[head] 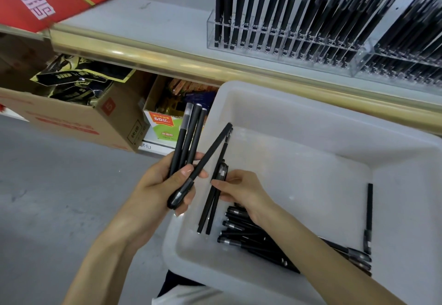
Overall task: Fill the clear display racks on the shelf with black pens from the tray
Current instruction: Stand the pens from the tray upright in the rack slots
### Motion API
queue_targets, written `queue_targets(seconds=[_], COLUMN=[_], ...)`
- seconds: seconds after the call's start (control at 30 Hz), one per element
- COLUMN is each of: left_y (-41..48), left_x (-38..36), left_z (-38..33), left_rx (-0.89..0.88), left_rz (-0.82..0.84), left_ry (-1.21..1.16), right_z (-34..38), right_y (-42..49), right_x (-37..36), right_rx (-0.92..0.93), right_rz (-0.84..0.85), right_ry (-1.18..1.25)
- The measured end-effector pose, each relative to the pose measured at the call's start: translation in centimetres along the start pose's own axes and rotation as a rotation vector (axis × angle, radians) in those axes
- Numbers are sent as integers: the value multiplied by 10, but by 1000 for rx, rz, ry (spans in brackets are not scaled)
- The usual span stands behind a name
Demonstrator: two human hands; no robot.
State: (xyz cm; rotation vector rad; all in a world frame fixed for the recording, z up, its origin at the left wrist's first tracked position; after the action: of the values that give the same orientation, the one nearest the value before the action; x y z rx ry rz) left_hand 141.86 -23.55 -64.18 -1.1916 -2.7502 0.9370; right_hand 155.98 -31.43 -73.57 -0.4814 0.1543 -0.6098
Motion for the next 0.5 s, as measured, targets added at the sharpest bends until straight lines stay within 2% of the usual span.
queue_targets(seconds=[0.3, 0.5], left_y=[2, 5], left_x=[-8, -17], left_z=[-5, -10], left_rx=[5, -6], left_rz=[33, -6], left_ry=[-25, -13], right_z=[8, 60], right_y=[-3, -16], right_x=[2, 38], right_rx=[45, 132], right_rz=[42, 55], right_ry=[107, 187])
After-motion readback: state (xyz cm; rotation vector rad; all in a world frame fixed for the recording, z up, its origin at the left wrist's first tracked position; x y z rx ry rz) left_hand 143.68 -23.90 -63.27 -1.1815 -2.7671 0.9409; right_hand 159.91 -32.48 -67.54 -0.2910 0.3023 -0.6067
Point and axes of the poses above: each hand's wrist, its own y-axis towards the middle knuckle, its own x-axis out of the back of the hand, z = x × y, the point moved 3 cm from there along y, towards the middle knuckle, and after that the axes turned 13 degrees about x, right-handed, at the moved point
